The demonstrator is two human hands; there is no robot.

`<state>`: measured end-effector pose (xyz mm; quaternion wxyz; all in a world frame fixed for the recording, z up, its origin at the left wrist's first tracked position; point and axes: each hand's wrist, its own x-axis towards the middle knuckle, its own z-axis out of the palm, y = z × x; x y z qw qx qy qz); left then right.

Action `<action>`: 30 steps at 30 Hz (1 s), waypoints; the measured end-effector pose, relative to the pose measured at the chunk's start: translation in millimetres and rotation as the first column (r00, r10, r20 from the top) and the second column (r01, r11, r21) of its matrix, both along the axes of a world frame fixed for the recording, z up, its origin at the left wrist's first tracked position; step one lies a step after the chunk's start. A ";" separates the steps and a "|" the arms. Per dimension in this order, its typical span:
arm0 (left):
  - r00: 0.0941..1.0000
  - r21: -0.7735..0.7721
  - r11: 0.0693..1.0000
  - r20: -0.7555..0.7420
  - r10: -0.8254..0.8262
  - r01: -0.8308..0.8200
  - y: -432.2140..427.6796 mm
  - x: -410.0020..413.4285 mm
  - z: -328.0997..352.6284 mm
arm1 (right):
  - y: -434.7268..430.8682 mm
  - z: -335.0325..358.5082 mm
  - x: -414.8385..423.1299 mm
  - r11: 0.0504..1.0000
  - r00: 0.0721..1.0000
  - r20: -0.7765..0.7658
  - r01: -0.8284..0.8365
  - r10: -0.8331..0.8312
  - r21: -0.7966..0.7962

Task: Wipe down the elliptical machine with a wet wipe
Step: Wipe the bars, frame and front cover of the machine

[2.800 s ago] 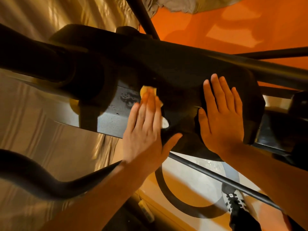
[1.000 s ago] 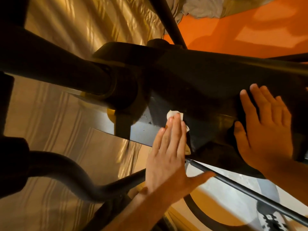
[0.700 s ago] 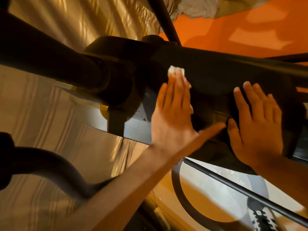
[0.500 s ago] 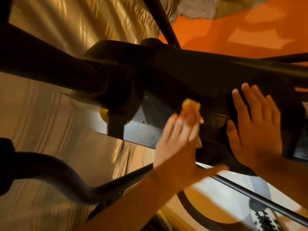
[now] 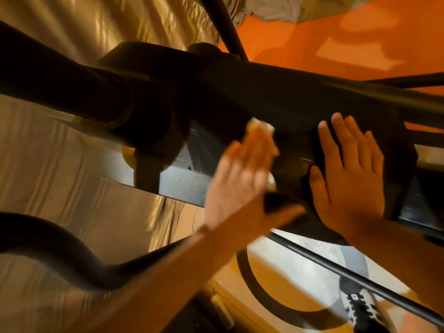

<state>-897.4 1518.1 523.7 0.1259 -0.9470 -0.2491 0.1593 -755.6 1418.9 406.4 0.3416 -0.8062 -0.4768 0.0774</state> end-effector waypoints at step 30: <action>0.955 0.145 0.949 -0.053 0.290 -0.280 18.5 -46.2 55.5 | -0.1 -2.2 0.8 1.000 1.000 -0.013 0.000 0.000 0.018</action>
